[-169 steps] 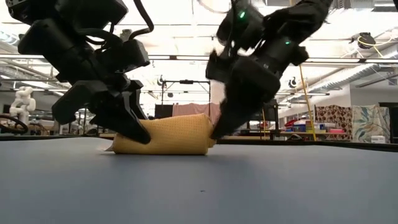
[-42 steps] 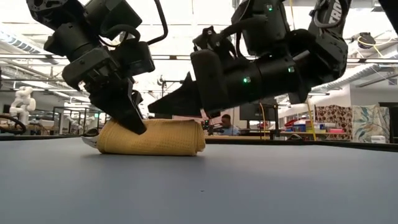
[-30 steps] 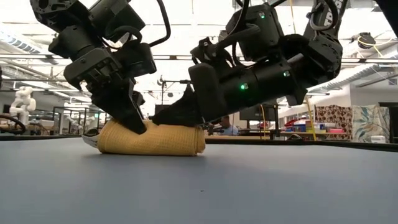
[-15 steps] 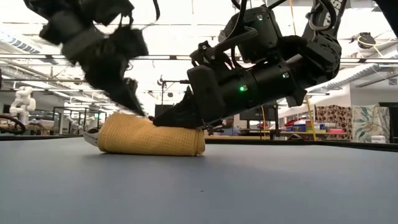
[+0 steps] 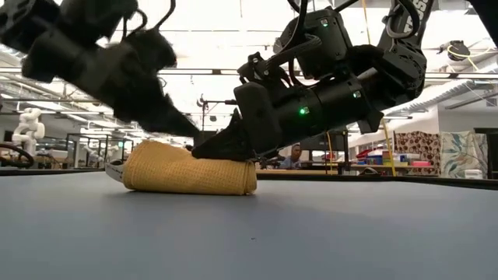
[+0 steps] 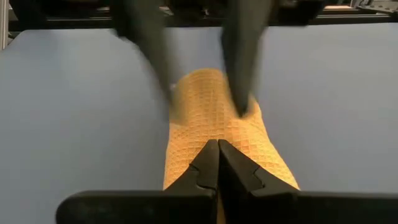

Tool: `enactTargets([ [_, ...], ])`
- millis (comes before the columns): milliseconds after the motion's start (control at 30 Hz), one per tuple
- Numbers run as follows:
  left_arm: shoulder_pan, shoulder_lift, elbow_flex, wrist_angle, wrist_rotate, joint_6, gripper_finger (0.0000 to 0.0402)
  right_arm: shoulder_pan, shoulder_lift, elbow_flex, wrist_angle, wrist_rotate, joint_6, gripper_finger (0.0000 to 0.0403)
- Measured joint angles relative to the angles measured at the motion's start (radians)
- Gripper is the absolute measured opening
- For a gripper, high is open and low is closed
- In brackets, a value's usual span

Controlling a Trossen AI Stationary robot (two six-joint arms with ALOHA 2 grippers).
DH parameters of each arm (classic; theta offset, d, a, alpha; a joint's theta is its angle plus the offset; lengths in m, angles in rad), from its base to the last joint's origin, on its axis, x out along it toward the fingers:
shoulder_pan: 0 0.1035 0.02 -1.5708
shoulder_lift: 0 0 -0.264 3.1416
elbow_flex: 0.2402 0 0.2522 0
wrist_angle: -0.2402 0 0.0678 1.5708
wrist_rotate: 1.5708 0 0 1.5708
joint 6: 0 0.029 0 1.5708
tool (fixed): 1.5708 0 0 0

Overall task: Roll towel into tight, uniform cylinder
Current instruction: Roll the orange microfiber cloth

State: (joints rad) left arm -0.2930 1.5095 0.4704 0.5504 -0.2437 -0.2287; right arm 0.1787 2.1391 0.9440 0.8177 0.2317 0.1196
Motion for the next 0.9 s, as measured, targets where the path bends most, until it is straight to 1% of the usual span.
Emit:
enactTargets([
  [67, -0.004, 0.03, -0.033, 0.049, -0.067, -0.016, 0.0119, 0.0, 0.0, 0.0, -0.001, -0.001, 0.0, 0.0],
  [100, -0.004, 0.041, -0.05, 0.073, -0.082, -0.026, 0.0106, 0.0, 0.0, 0.0, -0.001, -0.002, 0.0, 0.0],
  [267, -0.004, 0.057, -0.11, 0.136, -0.086, -0.087, 0.005, 0.0, 0.001, 0.0, 0.002, -0.002, 0.015, 0.0],
  [400, -0.009, 0.056, -0.126, 0.145, -0.085, -0.107, 0.0018, -0.001, 0.002, -0.002, 0.023, -0.002, 0.03, 0.0],
  [467, -0.011, 0.055, -0.126, 0.143, -0.085, -0.106, 0.001, -0.001, -0.009, -0.003, 0.033, -0.002, 0.019, 0.0],
  [600, -0.011, 0.055, -0.127, 0.129, -0.085, -0.106, 0.001, -0.005, -0.059, -0.005, 0.015, -0.002, -0.021, 0.0],
  [700, -0.011, 0.055, -0.127, 0.124, -0.084, -0.106, 0.0012, -0.019, -0.076, -0.005, 0.064, -0.028, -0.051, 0.0],
  [800, -0.011, 0.055, -0.127, 0.113, -0.083, -0.106, 0.0012, -0.045, -0.069, -0.005, 0.075, -0.068, -0.026, 0.0],
  [900, -0.011, 0.054, -0.127, 0.099, -0.083, -0.107, 0.0013, -0.063, -0.048, -0.004, 0.068, -0.075, 0.025, 0.0],
])
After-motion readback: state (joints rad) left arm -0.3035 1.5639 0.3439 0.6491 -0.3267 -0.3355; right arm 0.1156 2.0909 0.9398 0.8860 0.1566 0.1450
